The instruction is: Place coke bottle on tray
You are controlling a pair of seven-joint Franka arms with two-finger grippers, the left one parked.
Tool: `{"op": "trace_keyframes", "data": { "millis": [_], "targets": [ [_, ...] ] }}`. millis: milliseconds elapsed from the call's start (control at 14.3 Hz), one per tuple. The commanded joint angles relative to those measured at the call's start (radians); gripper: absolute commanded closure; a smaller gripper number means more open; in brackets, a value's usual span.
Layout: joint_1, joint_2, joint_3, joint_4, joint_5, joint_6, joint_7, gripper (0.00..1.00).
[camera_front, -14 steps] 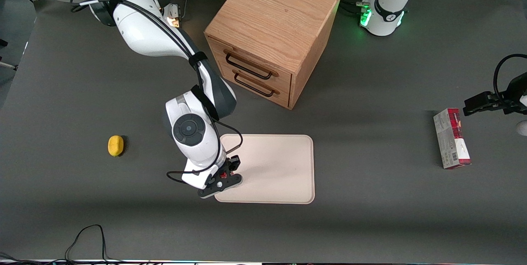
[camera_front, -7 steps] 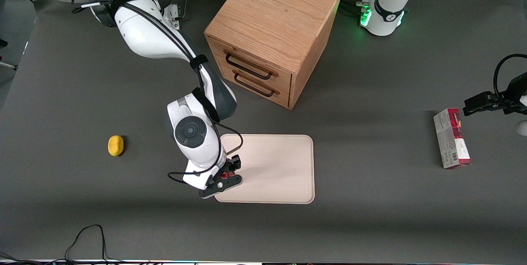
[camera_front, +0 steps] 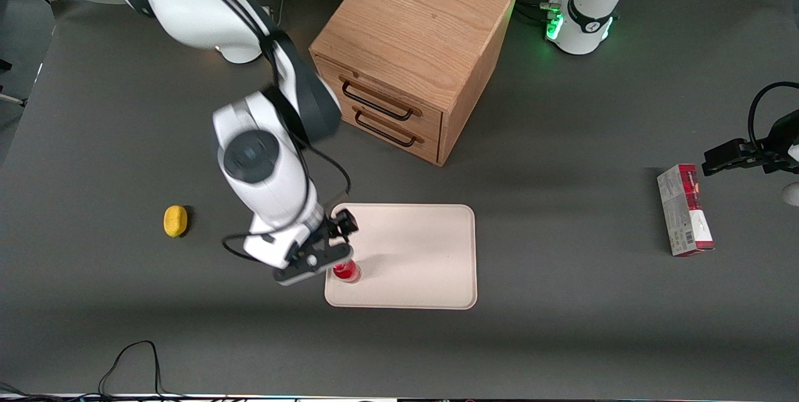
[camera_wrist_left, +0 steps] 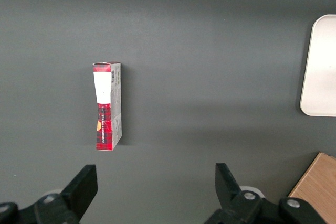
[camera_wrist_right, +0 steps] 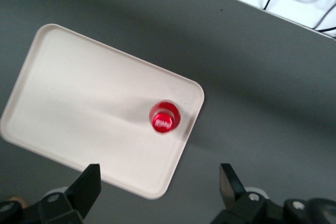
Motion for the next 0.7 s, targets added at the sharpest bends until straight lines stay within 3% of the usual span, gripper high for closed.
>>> {"op": "trace_keyframes", "data": {
  "millis": [0,140,349,628],
  "targets": [
    [0.009,-0.140,-0.010,-0.055,0.000,-0.115,0.021,0.00],
    [-0.005,-0.216,-0.030,-0.094,0.000,-0.213,0.018,0.00],
    [-0.020,-0.380,-0.111,-0.306,0.016,-0.203,-0.002,0.00],
    [-0.196,-0.525,-0.105,-0.473,0.060,-0.192,-0.034,0.00]
  ]
}}
